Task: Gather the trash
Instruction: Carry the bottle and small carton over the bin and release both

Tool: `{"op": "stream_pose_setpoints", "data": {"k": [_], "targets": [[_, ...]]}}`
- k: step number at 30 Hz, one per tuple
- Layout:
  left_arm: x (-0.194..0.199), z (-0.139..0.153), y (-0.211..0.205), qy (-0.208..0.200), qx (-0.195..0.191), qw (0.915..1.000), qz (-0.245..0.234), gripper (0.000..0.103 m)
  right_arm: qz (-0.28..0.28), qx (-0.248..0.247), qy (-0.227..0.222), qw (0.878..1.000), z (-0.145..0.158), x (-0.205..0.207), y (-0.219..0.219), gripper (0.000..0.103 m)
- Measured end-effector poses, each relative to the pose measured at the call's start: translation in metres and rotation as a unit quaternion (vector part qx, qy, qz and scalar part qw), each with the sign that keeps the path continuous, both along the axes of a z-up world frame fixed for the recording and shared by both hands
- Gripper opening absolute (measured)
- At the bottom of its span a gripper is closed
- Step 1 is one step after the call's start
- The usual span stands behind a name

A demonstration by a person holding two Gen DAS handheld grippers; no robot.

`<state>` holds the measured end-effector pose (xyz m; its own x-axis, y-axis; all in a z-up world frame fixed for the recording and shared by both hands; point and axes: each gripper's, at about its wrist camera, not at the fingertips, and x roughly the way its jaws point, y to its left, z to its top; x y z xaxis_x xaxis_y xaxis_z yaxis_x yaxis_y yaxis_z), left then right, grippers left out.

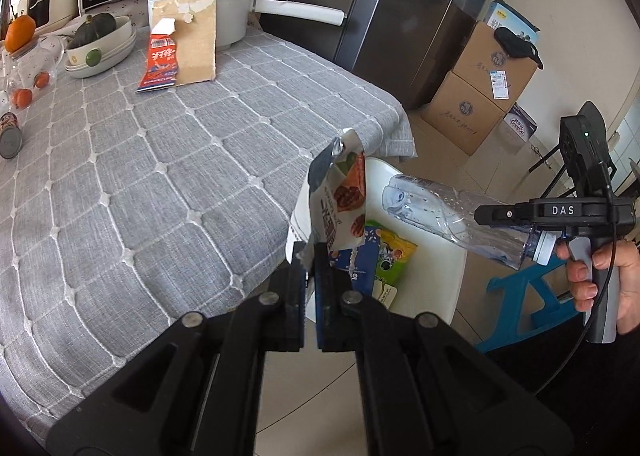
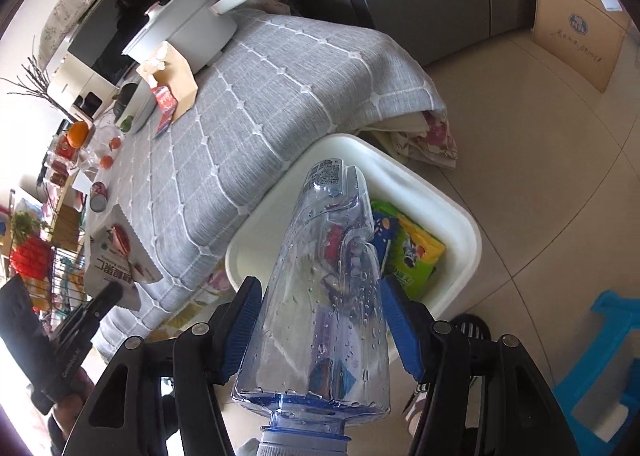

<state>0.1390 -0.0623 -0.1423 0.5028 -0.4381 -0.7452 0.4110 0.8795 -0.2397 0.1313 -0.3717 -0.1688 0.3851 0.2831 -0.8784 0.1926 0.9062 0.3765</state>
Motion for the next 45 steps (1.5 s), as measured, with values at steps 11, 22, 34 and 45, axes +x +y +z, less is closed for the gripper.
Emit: {"op": "stream_pose_setpoints", "data": {"k": [11,22,34,45], "targets": [[0.001,-0.008,-0.017,0.003,0.023,0.9996,-0.016,0.004,-0.002,-0.010,0.031,0.999,-0.019,0.011,-0.002,0.074],[0.004,-0.024,-0.047,0.009,0.045,0.9980,-0.044,0.004,-0.011,-0.032,0.014,0.999,-0.005,0.001,-0.010,0.078],[0.009,-0.032,-0.086,-0.013,0.076,0.9947,-0.068,0.040,-0.033,-0.046,0.016,0.998,-0.007,-0.010,-0.034,0.078],[0.014,-0.023,-0.075,-0.028,0.078,0.9961,-0.030,0.078,-0.034,-0.044,0.010,0.998,-0.004,-0.010,-0.037,0.079]]}}
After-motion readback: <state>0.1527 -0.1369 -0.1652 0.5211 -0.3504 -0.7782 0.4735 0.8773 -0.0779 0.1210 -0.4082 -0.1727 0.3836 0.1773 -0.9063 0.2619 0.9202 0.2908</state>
